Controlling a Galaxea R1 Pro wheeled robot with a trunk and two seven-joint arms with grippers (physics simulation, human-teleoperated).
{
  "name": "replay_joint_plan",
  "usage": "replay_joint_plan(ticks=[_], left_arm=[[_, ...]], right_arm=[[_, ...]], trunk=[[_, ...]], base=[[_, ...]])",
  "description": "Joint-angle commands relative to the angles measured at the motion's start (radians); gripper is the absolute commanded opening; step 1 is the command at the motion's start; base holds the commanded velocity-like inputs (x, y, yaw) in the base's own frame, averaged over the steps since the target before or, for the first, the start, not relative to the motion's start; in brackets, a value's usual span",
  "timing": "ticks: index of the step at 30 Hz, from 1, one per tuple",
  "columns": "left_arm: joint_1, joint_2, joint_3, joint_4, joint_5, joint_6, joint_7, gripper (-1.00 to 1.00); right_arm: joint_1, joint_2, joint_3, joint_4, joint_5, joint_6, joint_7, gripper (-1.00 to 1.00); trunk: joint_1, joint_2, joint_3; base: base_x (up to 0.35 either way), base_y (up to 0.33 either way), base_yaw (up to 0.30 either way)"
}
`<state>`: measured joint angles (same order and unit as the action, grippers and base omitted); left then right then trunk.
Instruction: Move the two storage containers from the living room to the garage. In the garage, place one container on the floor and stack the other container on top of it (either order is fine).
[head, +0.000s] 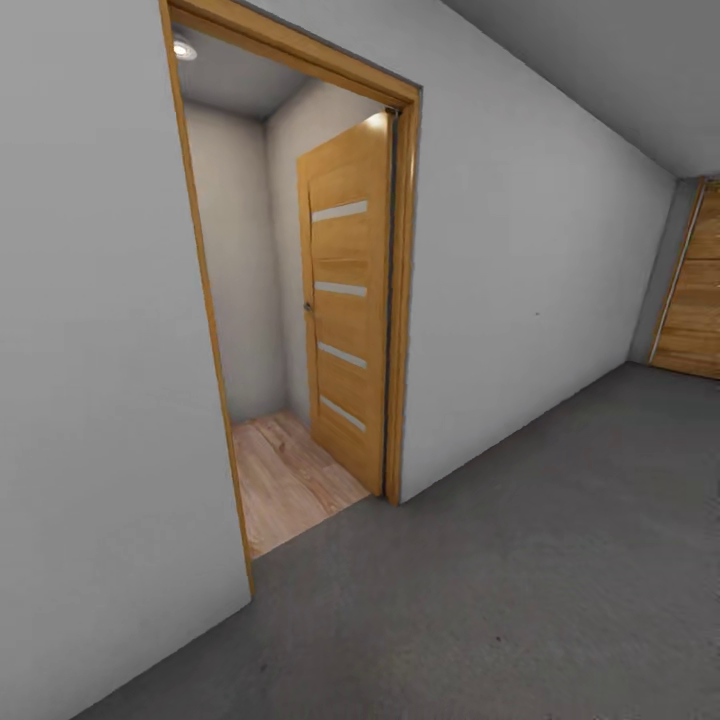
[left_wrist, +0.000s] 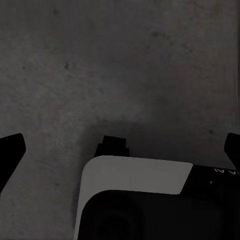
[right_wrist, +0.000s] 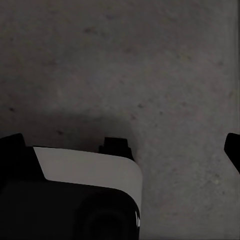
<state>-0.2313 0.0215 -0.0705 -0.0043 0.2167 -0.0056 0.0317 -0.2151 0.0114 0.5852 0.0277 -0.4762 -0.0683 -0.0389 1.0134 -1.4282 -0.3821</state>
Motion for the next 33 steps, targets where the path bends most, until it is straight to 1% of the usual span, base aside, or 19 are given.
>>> replay_joint_plan(ticks=[1, 7, 10, 21, 28, 33], left_arm=[[0.000, 0.000, -0.008, 0.000, 0.009, -0.001, 0.002, 1.00], [0.000, 0.000, -0.008, 0.000, 0.010, -0.001, 0.002, 1.00], [0.000, 0.000, -0.008, 0.000, 0.009, -0.001, 0.002, 1.00], [0.000, 0.000, -0.008, 0.000, 0.007, -0.001, 0.002, 1.00], [0.000, 0.000, -0.008, 0.000, 0.007, -0.001, 0.002, 1.00], [0.000, 0.000, -0.008, 0.000, 0.007, -0.001, 0.002, 1.00]], right_arm=[[-0.001, 0.001, 0.008, 0.003, -0.009, -0.005, -0.001, 1.00], [-0.001, 0.002, 0.008, 0.003, -0.009, -0.005, -0.002, 1.00], [-0.001, 0.002, 0.008, 0.003, -0.009, -0.005, -0.001, 1.00], [-0.001, 0.002, 0.008, 0.003, -0.009, -0.003, -0.001, 1.00], [-0.001, 0.001, 0.008, 0.003, -0.009, -0.004, -0.001, 1.00], [-0.001, 0.001, 0.008, 0.003, -0.009, -0.004, -0.002, 1.00]], trunk=[[0.000, -0.001, -0.001], [0.000, -0.001, -0.001], [0.000, -0.001, -0.001], [0.000, -0.001, -0.001], [0.000, -0.001, -0.001], [0.000, -0.001, -0.001]], base=[[0.000, 0.000, -0.063], [0.005, 0.000, -0.020], [0.157, 0.000, -0.003], [0.306, 0.000, -0.003], [0.322, 0.000, -0.182], [0.322, 0.000, -0.045]])
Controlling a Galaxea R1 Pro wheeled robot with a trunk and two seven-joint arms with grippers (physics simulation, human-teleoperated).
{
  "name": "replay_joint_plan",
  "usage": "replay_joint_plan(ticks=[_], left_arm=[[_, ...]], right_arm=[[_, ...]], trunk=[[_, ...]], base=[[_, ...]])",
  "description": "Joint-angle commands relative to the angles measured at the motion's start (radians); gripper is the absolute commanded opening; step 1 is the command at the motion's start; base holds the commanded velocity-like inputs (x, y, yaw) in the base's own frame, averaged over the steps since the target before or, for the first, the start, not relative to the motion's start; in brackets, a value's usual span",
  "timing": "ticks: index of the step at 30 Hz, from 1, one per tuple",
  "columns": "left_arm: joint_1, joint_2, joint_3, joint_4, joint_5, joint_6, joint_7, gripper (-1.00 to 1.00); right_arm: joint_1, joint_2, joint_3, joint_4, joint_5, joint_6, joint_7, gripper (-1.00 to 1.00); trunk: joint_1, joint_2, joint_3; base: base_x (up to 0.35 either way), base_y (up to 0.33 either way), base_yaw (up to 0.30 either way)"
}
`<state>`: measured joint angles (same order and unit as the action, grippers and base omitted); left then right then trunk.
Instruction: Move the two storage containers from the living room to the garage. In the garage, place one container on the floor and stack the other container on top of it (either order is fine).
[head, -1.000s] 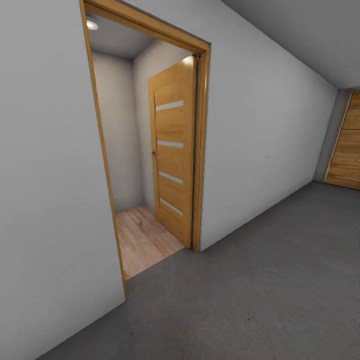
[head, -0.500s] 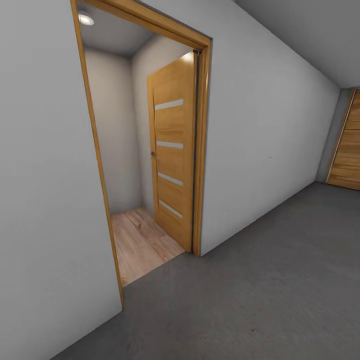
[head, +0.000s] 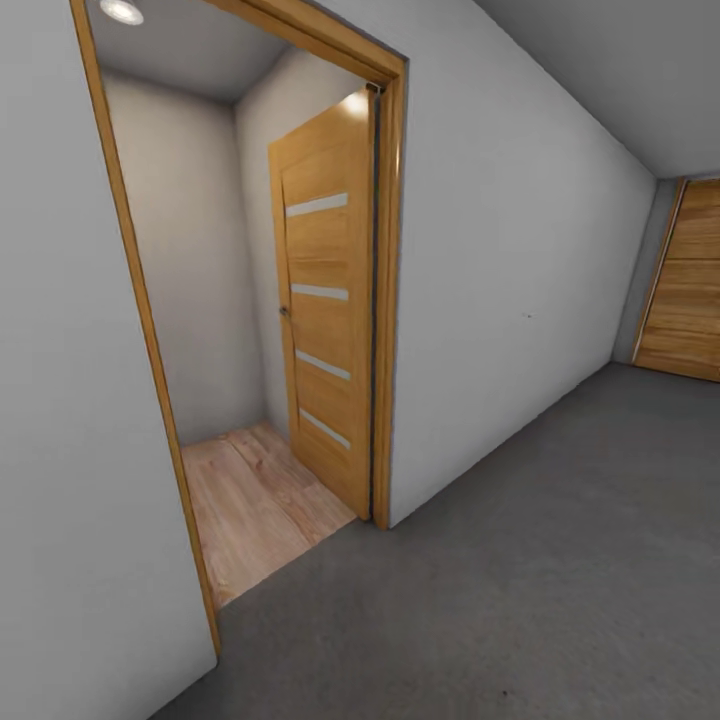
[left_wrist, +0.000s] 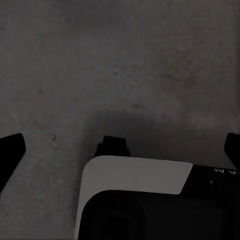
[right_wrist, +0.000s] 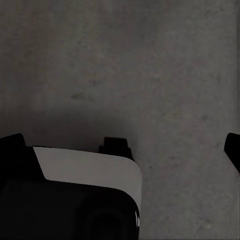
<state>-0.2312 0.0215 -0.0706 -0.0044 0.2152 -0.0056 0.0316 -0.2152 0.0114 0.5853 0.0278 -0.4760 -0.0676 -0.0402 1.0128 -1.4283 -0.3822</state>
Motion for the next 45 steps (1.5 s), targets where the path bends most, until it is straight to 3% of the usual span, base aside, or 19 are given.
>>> replay_joint_plan(ticks=[1, 45], left_arm=[[0.000, 0.000, -0.008, 0.000, 0.009, -0.001, 0.002, 1.00], [0.000, 0.000, -0.008, 0.000, 0.010, 0.001, 0.001, 1.00]], right_arm=[[-0.001, 0.001, 0.008, 0.003, -0.009, -0.005, -0.001, 1.00], [-0.001, -0.002, 0.008, 0.002, -0.006, -0.007, -0.001, 1.00]], trunk=[[0.001, -0.001, -0.001], [0.001, -0.001, -0.001]], base=[[0.322, 0.000, -0.012], [0.322, 0.000, -0.024]])
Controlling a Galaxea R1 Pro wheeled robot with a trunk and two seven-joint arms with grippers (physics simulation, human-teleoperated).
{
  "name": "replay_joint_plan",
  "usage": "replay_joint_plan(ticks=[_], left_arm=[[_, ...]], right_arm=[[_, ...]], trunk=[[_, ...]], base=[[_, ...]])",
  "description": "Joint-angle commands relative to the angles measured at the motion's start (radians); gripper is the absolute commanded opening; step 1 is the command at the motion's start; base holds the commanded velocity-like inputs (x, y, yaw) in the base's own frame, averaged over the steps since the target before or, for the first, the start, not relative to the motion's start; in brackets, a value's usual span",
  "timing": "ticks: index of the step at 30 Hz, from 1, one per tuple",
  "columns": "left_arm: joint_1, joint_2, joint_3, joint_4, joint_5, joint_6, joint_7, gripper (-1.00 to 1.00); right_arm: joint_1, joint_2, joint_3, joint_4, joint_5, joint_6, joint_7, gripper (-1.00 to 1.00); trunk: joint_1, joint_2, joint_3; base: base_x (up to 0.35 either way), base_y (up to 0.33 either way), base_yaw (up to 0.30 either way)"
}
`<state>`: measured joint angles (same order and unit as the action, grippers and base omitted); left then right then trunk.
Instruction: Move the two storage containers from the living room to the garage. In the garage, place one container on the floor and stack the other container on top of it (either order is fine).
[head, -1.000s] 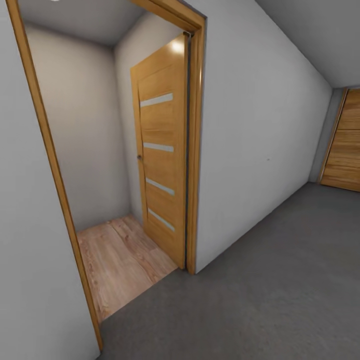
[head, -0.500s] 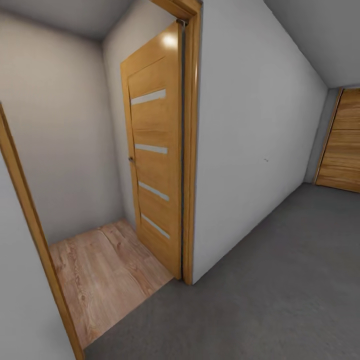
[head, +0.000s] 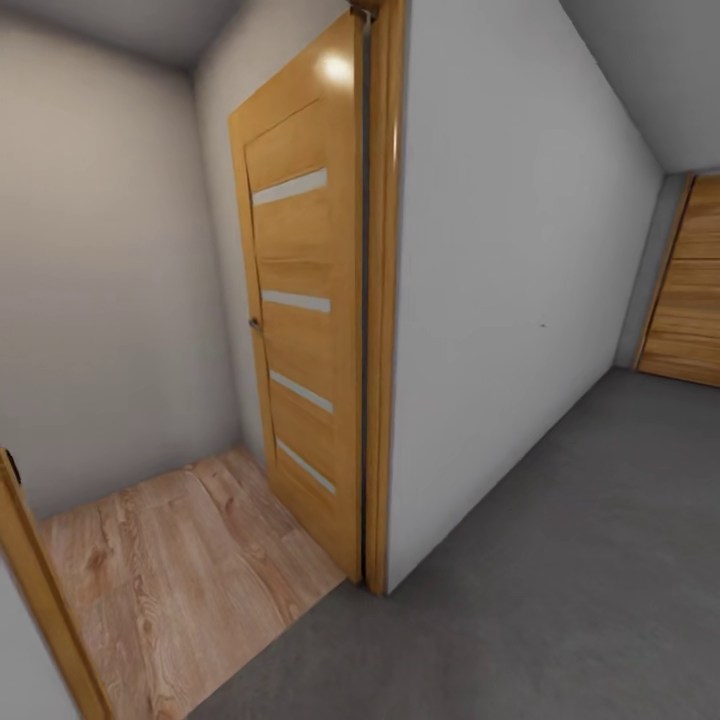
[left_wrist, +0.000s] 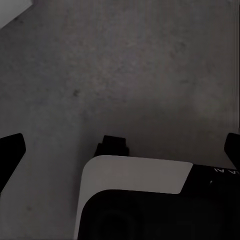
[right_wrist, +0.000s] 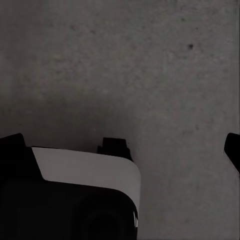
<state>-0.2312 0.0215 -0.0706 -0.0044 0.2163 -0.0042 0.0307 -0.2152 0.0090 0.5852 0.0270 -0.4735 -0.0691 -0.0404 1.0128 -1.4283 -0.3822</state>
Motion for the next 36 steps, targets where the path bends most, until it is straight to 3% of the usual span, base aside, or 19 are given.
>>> replay_joint_plan(ticks=[1, 15, 36], left_arm=[[0.000, 0.000, -0.008, 0.000, 0.009, 0.000, 0.002, 1.00], [0.000, 0.000, -0.008, 0.000, 0.009, -0.002, 0.002, 1.00], [0.000, -0.002, -0.008, 0.000, 0.008, -0.002, 0.002, 1.00]], right_arm=[[-0.001, 0.001, 0.008, 0.003, -0.008, -0.005, -0.001, 1.00], [-0.001, 0.001, 0.008, 0.003, -0.010, -0.006, -0.001, 1.00], [-0.001, 0.002, 0.008, 0.003, -0.012, -0.006, -0.001, 1.00]], trunk=[[0.001, -0.001, -0.001], [0.001, -0.001, -0.001], [0.001, -0.001, -0.001]], base=[[0.322, 0.000, 0.000], [0.298, 0.000, 0.000], [0.014, 0.000, 0.000]])
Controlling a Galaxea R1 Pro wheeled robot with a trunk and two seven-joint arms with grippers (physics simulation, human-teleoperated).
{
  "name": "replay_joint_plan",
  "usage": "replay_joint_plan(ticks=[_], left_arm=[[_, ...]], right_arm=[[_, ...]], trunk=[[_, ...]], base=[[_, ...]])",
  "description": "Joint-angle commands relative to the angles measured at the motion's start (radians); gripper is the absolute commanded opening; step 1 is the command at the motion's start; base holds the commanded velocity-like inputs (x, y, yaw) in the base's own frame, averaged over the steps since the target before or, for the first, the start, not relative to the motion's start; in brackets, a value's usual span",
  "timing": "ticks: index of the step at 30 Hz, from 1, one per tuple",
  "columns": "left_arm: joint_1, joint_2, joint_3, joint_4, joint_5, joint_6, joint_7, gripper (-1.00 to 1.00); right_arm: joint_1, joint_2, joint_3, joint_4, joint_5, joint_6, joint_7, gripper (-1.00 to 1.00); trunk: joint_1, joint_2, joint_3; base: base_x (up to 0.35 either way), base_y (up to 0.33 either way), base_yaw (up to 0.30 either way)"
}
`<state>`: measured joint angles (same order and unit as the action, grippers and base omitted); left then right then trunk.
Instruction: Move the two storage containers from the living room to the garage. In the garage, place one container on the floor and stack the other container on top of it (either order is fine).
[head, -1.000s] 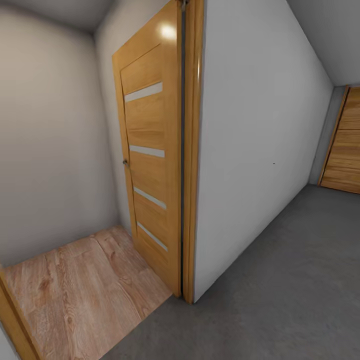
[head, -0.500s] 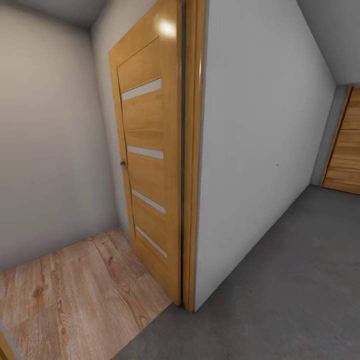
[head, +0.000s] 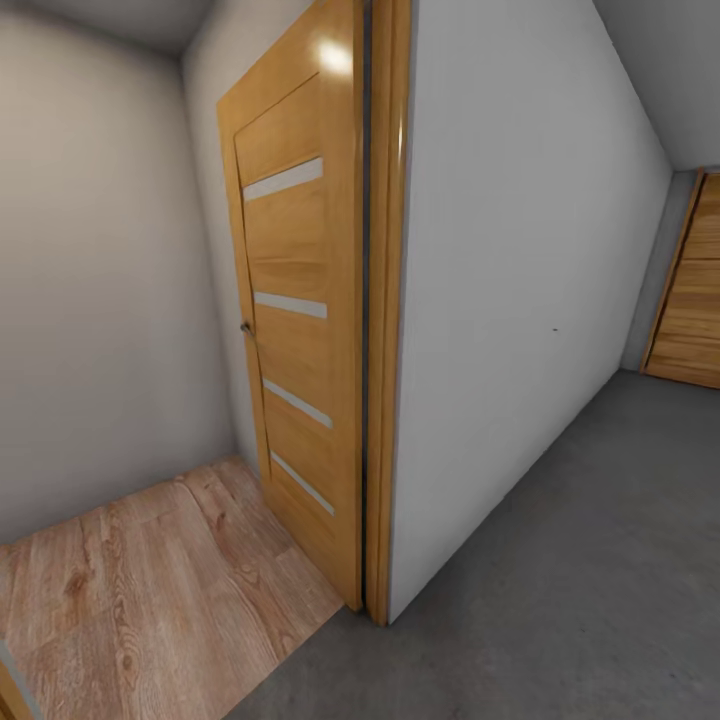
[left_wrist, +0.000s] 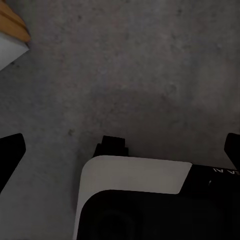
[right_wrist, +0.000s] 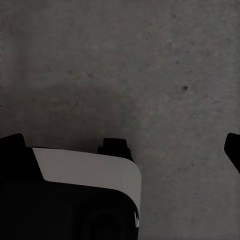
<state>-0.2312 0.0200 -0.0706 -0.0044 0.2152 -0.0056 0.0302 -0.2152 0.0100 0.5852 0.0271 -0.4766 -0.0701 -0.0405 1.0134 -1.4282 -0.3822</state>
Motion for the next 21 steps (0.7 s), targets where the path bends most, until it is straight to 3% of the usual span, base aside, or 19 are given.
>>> replay_joint_plan(ticks=[1, 8, 21], left_arm=[[0.000, 0.000, -0.008, 0.000, 0.009, -0.001, 0.002, 1.00], [0.000, 0.000, -0.008, 0.000, 0.010, 0.000, 0.002, 1.00], [0.000, 0.000, -0.008, 0.000, 0.009, 0.000, 0.002, 1.00]], right_arm=[[-0.001, 0.000, 0.008, 0.003, -0.009, -0.005, -0.001, 1.00], [-0.001, 0.001, 0.008, 0.003, -0.010, -0.005, -0.001, 1.00], [-0.001, 0.001, 0.008, 0.002, -0.010, -0.005, -0.001, 1.00]], trunk=[[0.000, -0.001, -0.001], [0.000, -0.001, -0.001], [0.000, -0.001, -0.001]], base=[[0.000, 0.000, 0.000], [0.006, 0.000, 0.000], [0.276, -0.044, 0.000]])
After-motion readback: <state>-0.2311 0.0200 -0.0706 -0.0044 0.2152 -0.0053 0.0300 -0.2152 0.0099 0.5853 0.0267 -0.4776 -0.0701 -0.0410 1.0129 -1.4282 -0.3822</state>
